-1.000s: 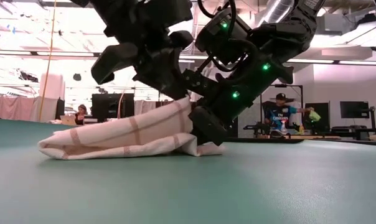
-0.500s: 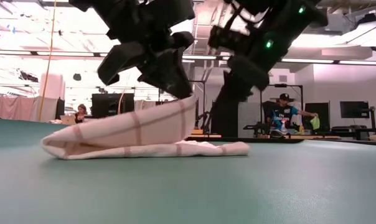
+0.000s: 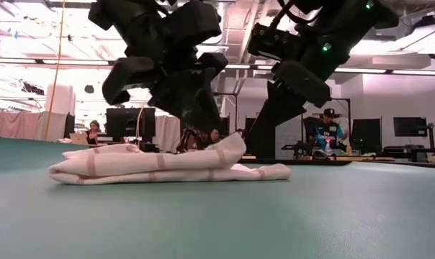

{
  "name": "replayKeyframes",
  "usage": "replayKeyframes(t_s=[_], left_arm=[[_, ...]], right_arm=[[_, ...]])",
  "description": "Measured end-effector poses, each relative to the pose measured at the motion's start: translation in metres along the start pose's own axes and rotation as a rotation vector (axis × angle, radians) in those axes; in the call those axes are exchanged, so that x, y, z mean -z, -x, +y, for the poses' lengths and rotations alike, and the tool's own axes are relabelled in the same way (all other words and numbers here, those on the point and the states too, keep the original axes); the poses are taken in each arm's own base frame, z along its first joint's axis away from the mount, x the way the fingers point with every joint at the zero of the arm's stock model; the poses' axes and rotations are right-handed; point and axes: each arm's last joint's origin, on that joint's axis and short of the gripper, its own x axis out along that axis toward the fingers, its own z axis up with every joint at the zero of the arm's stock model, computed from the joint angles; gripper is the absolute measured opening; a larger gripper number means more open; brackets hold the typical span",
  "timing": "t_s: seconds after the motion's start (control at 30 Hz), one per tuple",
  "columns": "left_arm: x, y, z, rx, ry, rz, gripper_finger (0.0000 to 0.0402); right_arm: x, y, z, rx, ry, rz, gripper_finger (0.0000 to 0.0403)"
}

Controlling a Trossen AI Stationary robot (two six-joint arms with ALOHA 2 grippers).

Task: Roll towel into tight, uniform cylinder
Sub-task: Fold the white towel

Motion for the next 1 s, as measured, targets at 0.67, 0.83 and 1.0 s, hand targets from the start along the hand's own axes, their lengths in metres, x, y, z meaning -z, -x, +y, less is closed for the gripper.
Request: replayKeyframes(t_s=[0.67, 0.83, 1.0], left_arm=[[-0.015, 0.043, -0.042, -0.297, 0.075, 0.270, 0.0122], [-0.018, 0.046, -0.049, -0.329, 0.079, 0.264, 0.0121], [-0.016, 0.047, -0.051, -0.345, 0.083, 0.286, 0.0121]], right_arm=[[-0.008, 0.018, 0.032, -0.117, -0.175, -0.157, 0.0103], [-0.002, 0.021, 0.044, -0.117, -0.214, -0.156, 0.0103], [0.013, 0.001, 0.062, -0.099, -0.185, -0.131, 0.0103]])
